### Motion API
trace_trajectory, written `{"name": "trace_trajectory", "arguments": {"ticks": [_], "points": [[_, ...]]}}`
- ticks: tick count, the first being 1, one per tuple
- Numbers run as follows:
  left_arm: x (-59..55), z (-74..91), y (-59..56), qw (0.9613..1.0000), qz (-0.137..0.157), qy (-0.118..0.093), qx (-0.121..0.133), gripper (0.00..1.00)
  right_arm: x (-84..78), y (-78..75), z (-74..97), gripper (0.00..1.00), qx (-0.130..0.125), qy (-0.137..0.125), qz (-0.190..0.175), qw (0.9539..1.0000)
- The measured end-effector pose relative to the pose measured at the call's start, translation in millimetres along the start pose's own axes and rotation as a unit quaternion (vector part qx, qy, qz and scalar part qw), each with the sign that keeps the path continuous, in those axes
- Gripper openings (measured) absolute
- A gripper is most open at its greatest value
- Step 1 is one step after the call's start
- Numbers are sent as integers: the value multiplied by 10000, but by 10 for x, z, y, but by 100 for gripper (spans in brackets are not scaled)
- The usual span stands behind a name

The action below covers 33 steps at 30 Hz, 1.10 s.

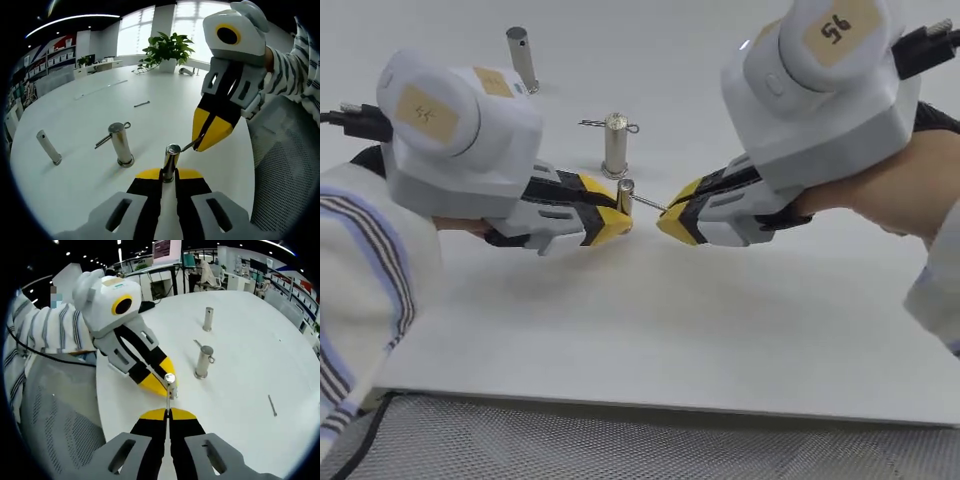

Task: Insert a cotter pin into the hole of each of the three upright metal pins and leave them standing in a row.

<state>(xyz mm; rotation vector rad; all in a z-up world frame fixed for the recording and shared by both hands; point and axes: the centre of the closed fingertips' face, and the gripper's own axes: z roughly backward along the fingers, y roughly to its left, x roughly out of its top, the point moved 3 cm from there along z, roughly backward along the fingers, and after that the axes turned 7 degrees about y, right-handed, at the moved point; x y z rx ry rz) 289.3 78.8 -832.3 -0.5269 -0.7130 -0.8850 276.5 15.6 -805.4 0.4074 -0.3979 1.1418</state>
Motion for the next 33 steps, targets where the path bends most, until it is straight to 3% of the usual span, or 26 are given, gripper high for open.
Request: {"name": "trace_trajectory", "arguments": {"ticks": [17, 28, 33], "points": [[-39, 48, -45, 9998, 194, 100, 24, 6, 22, -12, -49, 2, -156, -183, -31, 9997], [-46, 43, -52, 9998, 168, 132, -2, 7, 47, -40, -56, 2, -142, -91, 639, 9978], [1, 34, -32, 10000, 89, 29, 28, 11, 75, -31, -48, 2, -33, -121, 939, 9955]]}}
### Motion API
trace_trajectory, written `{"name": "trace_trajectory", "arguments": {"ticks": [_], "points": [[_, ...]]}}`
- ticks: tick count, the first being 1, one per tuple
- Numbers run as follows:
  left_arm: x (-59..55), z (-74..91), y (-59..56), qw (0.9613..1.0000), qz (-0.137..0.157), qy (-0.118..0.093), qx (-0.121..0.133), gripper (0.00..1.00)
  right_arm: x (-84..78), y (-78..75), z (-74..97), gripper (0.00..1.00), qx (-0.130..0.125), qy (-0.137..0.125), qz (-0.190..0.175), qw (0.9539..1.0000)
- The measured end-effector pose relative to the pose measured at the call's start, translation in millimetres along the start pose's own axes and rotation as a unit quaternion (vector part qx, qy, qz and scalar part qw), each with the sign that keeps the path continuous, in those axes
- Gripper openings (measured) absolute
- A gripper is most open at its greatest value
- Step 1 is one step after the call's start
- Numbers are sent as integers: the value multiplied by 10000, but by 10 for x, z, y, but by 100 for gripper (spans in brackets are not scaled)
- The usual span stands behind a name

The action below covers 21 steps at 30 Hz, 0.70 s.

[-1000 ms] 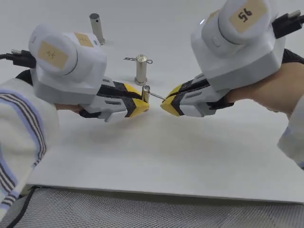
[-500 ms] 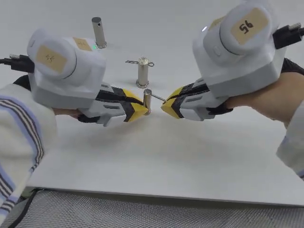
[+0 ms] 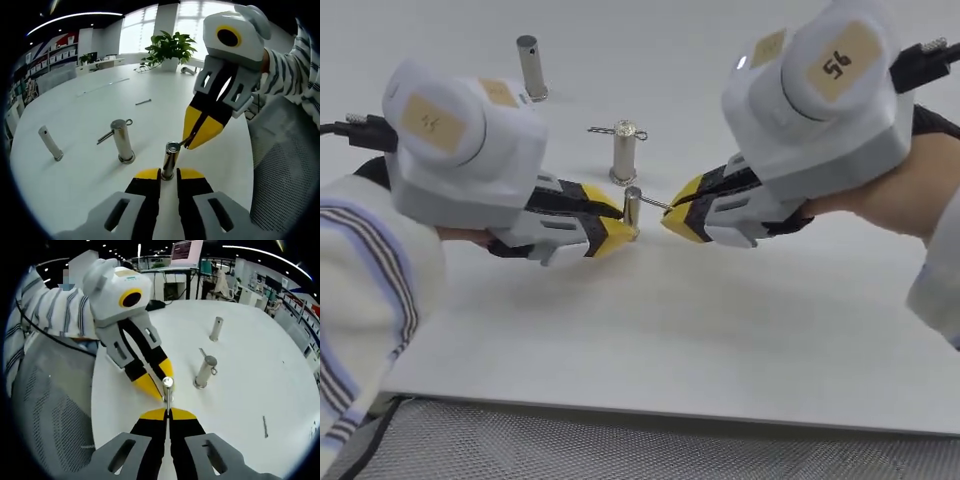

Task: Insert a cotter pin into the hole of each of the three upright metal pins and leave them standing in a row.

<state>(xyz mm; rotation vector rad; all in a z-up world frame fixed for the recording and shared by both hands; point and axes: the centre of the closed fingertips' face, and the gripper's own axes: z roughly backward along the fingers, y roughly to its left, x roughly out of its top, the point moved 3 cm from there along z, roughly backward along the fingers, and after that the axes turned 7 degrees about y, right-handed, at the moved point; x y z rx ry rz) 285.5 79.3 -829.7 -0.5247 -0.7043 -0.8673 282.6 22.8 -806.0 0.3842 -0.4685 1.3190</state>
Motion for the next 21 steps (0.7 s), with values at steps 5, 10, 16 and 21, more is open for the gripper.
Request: {"name": "trace_trajectory", "arguments": {"ticks": [5, 10, 16, 21], "points": [[12, -24, -8, 10000, -18, 18, -72, 8, 30, -18, -20, 2, 51, 18, 103, 9999], [9, -20, 0, 10000, 5, -4, -64, 8, 62, 3, -40, 2, 117, -24, 16, 9999], [0, -26, -11, 9996, 209, -88, -137, 8, 108, 14, -72, 3, 104, -131, -98, 9998], [-3, -26, -13, 9995, 258, -122, -137, 8, 116, 9, -71, 4, 122, -178, -110, 9997]]}}
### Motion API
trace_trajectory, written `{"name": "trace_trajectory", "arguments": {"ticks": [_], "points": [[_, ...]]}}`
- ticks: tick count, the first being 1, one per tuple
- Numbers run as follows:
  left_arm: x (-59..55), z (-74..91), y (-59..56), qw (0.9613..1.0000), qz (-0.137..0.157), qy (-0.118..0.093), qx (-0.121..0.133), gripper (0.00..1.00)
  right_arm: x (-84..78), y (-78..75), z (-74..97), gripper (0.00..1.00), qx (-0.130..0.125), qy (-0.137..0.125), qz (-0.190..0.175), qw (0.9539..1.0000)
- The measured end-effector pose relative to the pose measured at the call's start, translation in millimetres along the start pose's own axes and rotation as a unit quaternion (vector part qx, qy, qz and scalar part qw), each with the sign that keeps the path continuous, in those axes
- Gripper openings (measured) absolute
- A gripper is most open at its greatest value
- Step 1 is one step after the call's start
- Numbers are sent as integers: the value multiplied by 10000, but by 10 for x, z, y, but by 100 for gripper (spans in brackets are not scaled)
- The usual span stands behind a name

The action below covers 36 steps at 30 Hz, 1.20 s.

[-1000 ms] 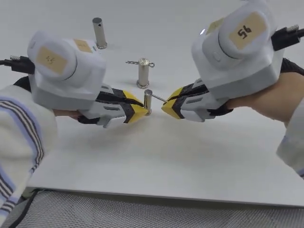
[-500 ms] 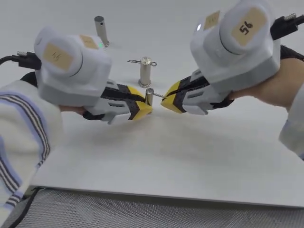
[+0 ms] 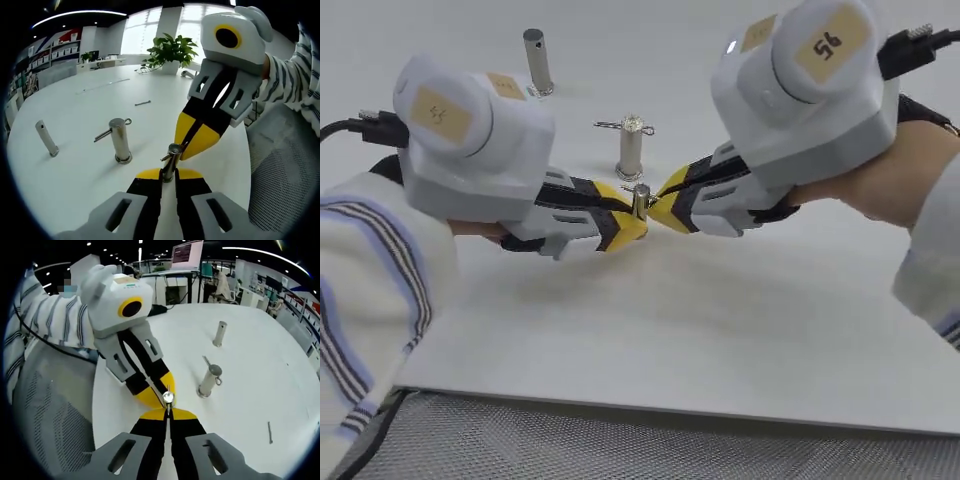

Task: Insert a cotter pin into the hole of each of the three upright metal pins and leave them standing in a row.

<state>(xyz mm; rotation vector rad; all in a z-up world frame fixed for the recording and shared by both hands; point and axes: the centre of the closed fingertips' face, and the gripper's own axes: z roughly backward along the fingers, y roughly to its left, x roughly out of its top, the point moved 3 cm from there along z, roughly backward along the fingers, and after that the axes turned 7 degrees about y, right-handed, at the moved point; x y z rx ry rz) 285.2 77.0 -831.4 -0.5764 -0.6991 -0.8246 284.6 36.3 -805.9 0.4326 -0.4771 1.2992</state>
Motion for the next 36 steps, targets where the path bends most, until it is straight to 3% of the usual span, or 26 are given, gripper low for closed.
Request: {"name": "trace_trajectory", "arguments": {"ticks": [3, 12, 24, 27, 33, 36], "points": [[1, -2, 0, 10000, -2, 5, 4, 8, -6, -14, 14, 11, -29, -25, 47, 10000], [-3, -5, 3, 10000, -6, 22, 6, 8, -62, -25, 68, 7, -59, 28, 79, 9999], [-13, 5, -1, 10000, 10, 28, 14, 8, 20, 6, 46, 3, -5, -111, -115, 9999], [-13, 6, 0, 10000, 26, 18, 17, 8, 15, -6, 35, 3, -44, -125, -352, 9993], [-15, 7, -4, 10000, 38, 23, 10, 8, 16, -3, 27, 5, -18, -156, -396, 9991], [-18, 6, -6, 10000, 26, 36, 4, 8, 22, 3, 22, 11, 17, -180, -424, 9989]]}}
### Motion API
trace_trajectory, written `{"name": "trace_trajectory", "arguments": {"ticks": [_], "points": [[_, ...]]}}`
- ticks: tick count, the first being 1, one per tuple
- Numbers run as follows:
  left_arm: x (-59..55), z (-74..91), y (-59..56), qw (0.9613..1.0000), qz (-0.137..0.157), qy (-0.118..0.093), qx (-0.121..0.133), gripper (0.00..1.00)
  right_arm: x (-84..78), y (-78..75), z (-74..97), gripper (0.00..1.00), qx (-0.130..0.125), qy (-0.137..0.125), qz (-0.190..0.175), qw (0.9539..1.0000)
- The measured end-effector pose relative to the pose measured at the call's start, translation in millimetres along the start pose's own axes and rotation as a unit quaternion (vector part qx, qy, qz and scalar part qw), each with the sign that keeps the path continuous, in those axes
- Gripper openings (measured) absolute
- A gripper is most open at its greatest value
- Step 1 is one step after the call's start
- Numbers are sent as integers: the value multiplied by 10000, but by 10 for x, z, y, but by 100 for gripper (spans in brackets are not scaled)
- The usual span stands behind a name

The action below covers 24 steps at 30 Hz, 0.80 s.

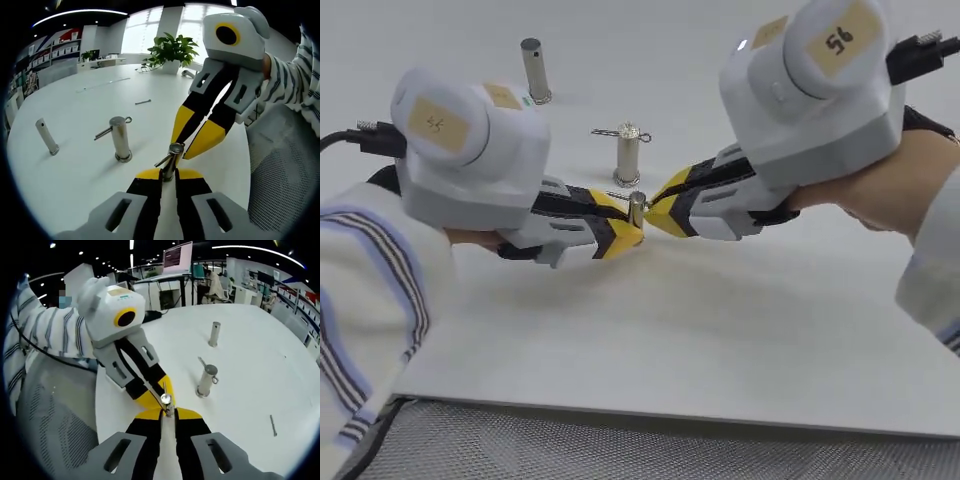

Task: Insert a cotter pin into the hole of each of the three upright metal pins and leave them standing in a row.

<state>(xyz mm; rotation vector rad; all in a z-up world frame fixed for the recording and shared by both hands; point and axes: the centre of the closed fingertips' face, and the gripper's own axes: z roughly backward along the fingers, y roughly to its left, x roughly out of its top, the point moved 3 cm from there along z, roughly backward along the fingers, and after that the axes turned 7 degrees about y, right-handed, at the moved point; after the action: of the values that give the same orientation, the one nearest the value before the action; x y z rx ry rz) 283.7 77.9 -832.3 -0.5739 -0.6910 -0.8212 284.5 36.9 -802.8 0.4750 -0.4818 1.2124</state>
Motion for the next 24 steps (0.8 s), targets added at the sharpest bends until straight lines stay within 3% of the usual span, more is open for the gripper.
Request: {"name": "trace_trajectory", "arguments": {"ticks": [8, 11, 24], "points": [[-55, -14, -15, 9998, -53, 166, 23, 15, 51, 17, -78, 14, 43, -121, -86, 9999], [-65, -6, -12, 9998, -36, 183, 23, 18, 67, 7, -117, 15, 17, -139, 134, 9998], [-164, 65, 66, 9993, 22, 328, 163, 33, 25, -16, -193, 14, -65, -111, 98, 9999]]}}
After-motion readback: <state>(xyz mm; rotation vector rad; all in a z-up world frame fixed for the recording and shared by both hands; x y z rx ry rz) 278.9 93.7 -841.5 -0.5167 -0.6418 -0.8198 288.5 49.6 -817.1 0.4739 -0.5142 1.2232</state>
